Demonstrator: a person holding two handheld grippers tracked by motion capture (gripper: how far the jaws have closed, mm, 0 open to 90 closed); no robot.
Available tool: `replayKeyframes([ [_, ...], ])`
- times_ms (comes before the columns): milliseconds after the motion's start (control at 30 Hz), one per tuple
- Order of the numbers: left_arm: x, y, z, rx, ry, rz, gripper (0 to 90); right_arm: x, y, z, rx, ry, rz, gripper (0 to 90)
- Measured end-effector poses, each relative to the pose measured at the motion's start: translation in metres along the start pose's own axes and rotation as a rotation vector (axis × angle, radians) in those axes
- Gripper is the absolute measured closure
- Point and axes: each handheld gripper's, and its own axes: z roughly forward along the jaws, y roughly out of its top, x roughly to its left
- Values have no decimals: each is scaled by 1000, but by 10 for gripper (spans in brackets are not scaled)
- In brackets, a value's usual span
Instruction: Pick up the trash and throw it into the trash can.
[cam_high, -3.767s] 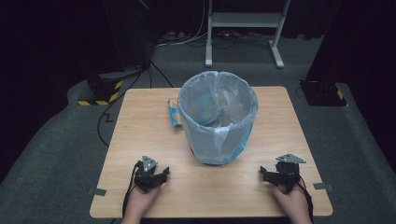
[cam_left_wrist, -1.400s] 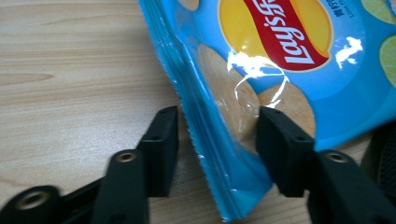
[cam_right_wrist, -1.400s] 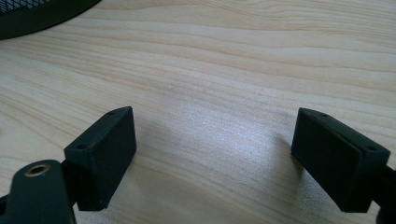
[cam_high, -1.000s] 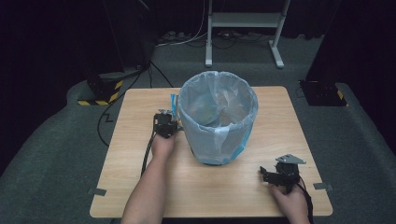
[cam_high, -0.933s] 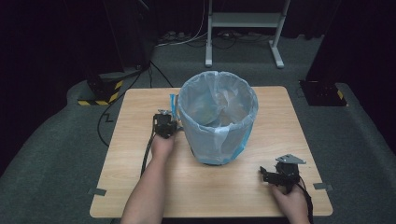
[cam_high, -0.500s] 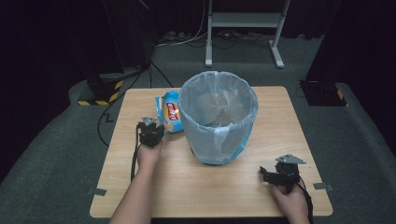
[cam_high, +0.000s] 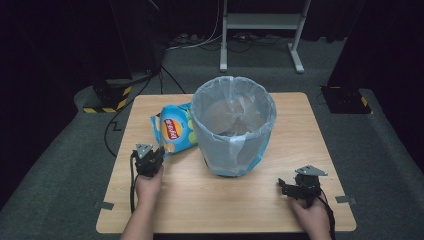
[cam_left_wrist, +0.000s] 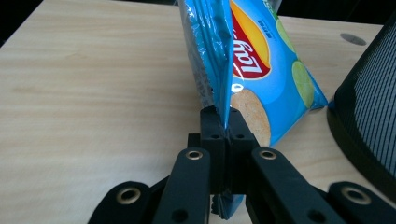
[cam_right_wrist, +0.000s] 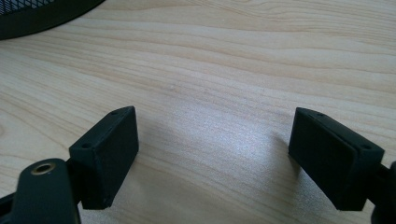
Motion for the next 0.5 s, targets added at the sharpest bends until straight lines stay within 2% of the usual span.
replayKeyframes([
  [133, 2, -7, -13, -25, 12, 0, 882, 0, 0, 0, 0, 0, 0, 158],
  [300, 1, -14, -36, -81, 15, 26, 881, 0, 0, 0, -1, -1, -1, 158],
  [500, 5, -18, -63, -121, 26, 43, 881, 0, 0, 0, -1, -1, 0, 159],
])
